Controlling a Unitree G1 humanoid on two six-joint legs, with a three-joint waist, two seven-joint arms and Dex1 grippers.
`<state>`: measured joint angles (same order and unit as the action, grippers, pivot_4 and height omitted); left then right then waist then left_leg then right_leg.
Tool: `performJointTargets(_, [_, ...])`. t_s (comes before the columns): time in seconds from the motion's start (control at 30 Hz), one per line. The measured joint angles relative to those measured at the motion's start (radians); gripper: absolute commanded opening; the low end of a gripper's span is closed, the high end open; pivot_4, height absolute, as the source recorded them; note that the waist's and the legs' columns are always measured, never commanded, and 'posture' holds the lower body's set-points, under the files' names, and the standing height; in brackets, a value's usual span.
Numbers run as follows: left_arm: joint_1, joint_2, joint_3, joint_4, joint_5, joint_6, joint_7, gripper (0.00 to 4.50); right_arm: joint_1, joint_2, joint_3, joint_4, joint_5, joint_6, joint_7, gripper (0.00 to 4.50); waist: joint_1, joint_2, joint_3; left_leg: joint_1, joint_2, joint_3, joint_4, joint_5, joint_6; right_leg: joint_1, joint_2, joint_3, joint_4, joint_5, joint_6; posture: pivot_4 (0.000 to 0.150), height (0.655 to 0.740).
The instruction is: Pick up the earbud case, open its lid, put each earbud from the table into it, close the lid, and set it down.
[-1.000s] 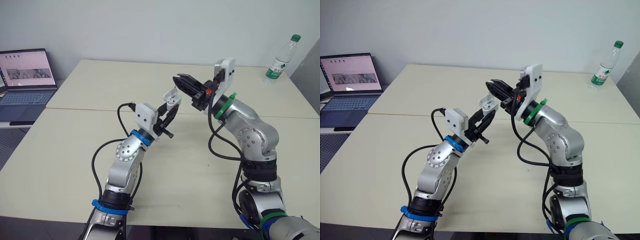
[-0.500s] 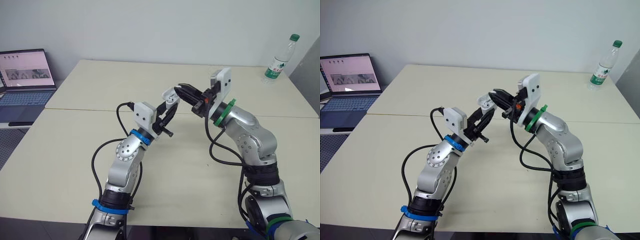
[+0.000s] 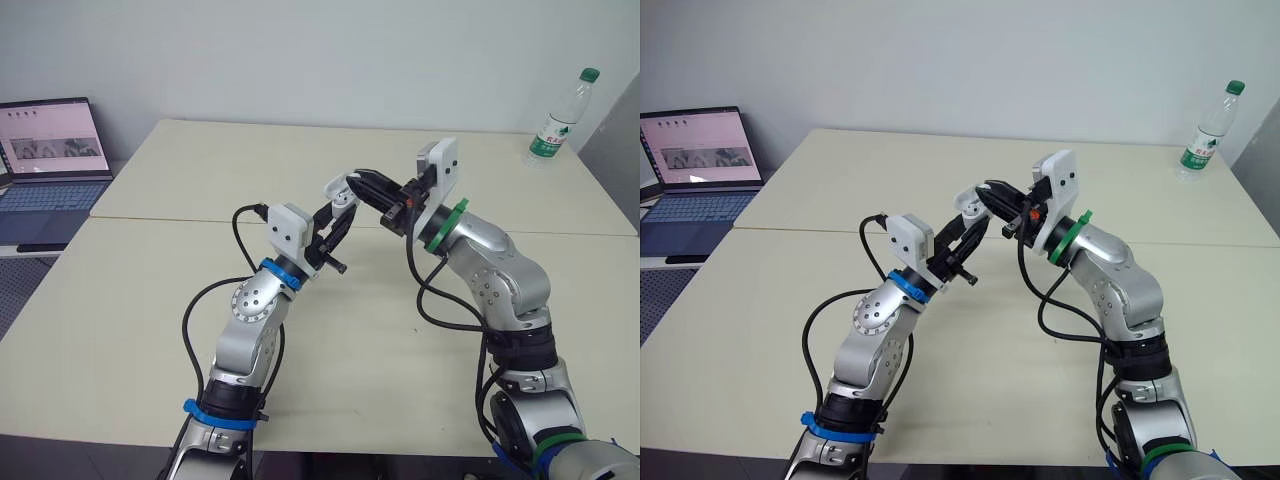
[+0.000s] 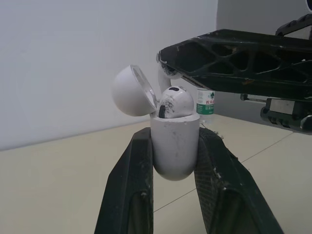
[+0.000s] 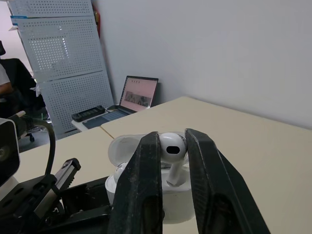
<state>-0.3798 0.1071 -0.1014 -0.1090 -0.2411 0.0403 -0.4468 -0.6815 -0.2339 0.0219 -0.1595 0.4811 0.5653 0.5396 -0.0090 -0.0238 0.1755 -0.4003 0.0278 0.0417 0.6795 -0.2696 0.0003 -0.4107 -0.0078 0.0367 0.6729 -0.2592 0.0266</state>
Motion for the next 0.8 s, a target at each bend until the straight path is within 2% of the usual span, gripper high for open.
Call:
performJointTargets(0.73, [0.003, -0.011, -0.008, -0.008, -0.003, 0.002, -0.005, 0.75, 0.035, -0.033, 0.019, -0.021, -0.038, -0.055, 0.028, 0.37, 0.0, 0.0, 0.0, 0.0, 0.0, 0.0, -0.001, 0.0, 0.0, 0.0, 0.0, 0.0, -0.001, 0.0, 0.0, 0.15, 0.74])
performJointTargets(0.8, [0.003, -0.011, -0.008, -0.008, -0.003, 0.002, -0.004, 0.75, 0.035, -0.033, 0.018, -0.022, -0.036, -0.053, 0.028, 1.1, 0.0, 0.0, 0.0, 0.0, 0.0, 0.0, -0.001, 0.0, 0.0, 0.0, 0.0, 0.0, -0.001, 0.0, 0.0, 0.15, 0.74])
